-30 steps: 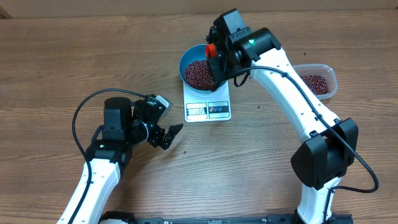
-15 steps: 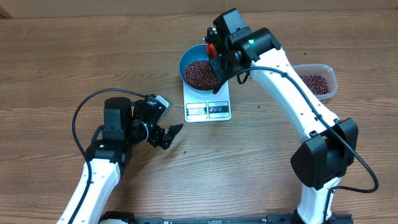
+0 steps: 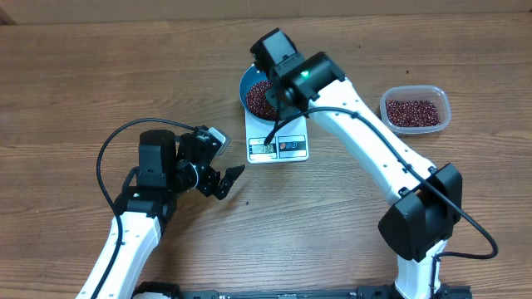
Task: Scoop item into bowl and weigh 150g on scale
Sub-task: 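Move the empty scoop back over the bean tub, then dip the scoop into the tub for a small amount of beans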
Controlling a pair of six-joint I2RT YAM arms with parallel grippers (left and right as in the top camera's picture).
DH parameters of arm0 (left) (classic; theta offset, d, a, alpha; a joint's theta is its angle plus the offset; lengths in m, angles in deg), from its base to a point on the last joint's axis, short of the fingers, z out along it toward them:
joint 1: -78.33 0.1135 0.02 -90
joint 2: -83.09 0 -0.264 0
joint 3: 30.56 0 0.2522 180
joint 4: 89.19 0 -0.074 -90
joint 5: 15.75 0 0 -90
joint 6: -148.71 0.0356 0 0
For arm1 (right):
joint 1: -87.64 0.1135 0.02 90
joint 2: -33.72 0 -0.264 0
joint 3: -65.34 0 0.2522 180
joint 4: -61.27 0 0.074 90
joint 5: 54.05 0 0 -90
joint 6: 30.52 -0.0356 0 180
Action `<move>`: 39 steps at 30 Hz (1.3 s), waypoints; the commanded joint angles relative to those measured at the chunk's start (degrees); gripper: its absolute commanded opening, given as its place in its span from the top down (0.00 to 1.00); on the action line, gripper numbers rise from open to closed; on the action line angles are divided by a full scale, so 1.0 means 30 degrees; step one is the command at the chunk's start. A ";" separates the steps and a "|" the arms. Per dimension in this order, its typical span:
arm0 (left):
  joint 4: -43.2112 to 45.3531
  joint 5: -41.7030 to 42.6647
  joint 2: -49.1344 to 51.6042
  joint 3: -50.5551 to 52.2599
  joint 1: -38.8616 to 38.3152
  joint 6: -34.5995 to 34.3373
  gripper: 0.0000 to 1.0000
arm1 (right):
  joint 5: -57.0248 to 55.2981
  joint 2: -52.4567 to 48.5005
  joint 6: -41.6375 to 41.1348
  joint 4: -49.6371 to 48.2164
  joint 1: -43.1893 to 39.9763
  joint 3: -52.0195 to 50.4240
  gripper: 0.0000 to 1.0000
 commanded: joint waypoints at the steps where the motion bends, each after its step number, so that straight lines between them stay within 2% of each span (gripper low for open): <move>1: 0.0051 0.0153 0.0066 -0.0051 -0.0160 -0.0197 0.00 | -0.1311 0.0051 0.0087 -0.0131 0.0066 0.0561 0.96; 7: 0.0051 0.0153 0.0066 -0.0051 -0.0160 -0.0197 0.00 | -0.0197 0.0291 0.0073 -0.0262 -0.0240 0.0641 0.96; 10: 0.0051 0.0153 0.0066 -0.0051 -0.0160 -0.0197 0.01 | 0.2273 0.1137 0.0000 -0.0255 -0.1224 0.0933 0.96; 15: 0.0051 0.0153 0.0066 -0.0051 -0.0160 -0.0197 0.00 | 0.6615 0.3366 0.0007 0.0474 -0.4291 0.0947 0.96; 18: 0.0051 0.0153 0.0066 -0.0051 -0.0160 -0.0197 0.01 | 0.8014 0.4444 0.0015 0.1654 -0.6892 0.0947 0.96; 24: 0.0058 0.0153 0.0066 -0.0051 -0.0160 -0.0197 0.00 | 0.8633 0.4765 0.0160 0.4364 -1.1570 0.0845 0.96; 28: 0.0051 0.0153 0.0066 -0.0051 -0.0160 -0.0197 0.00 | 0.8626 0.4277 0.0605 0.5566 -1.3697 0.0364 0.96; 33: 0.0051 0.0153 0.0066 -0.0051 -0.0160 -0.0197 0.00 | 0.8619 0.4153 0.0962 0.5202 -1.5161 -0.1938 0.96; 39: 0.0051 0.0153 0.0066 -0.0051 -0.0160 -0.0189 0.00 | 0.8327 0.4095 0.1479 0.2922 -1.5475 -0.5224 0.96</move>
